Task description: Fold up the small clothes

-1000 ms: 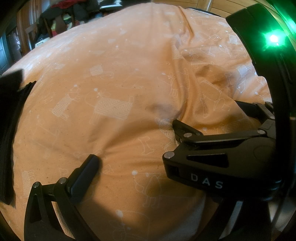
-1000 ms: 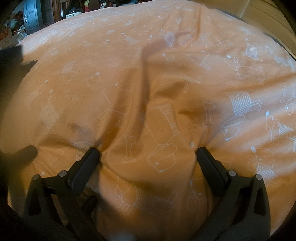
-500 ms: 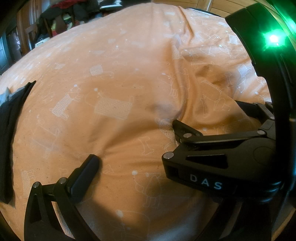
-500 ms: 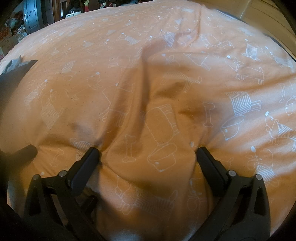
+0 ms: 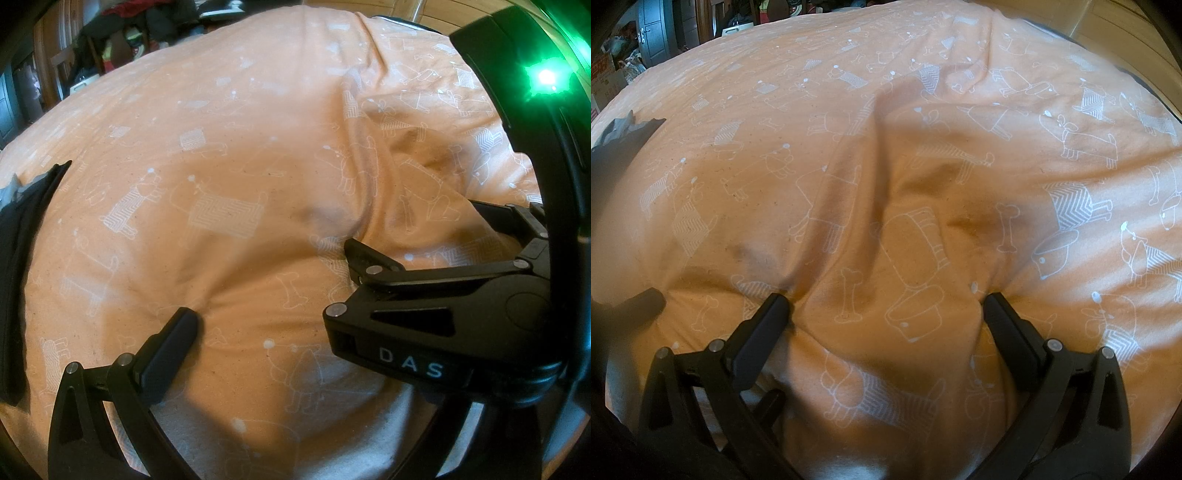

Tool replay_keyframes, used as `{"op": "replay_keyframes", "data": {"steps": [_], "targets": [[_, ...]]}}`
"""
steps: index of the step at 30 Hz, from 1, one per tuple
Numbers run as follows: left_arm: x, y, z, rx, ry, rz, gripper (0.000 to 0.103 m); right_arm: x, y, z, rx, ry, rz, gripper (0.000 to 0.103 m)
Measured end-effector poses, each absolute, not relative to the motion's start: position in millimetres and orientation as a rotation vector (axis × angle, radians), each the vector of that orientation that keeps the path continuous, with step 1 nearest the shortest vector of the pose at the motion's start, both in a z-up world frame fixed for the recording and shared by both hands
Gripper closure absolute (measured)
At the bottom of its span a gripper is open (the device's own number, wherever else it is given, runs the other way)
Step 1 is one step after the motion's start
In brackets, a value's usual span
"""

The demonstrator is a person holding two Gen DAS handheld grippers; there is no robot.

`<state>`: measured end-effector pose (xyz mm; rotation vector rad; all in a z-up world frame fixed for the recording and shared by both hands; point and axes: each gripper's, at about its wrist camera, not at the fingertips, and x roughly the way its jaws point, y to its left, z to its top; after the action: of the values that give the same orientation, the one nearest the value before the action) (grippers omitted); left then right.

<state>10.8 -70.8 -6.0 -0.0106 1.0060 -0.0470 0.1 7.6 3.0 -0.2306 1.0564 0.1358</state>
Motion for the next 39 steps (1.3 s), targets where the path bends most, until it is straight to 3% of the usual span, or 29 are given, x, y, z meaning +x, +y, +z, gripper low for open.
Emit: {"op": "replay_keyframes", "data": {"steps": [39], "targets": [[15.0, -67.7, -10.1, -0.027, 1.008, -0.054, 0.000, -1.2, 9.6, 1.5, -0.220, 1.030, 0.143, 0.000]]}}
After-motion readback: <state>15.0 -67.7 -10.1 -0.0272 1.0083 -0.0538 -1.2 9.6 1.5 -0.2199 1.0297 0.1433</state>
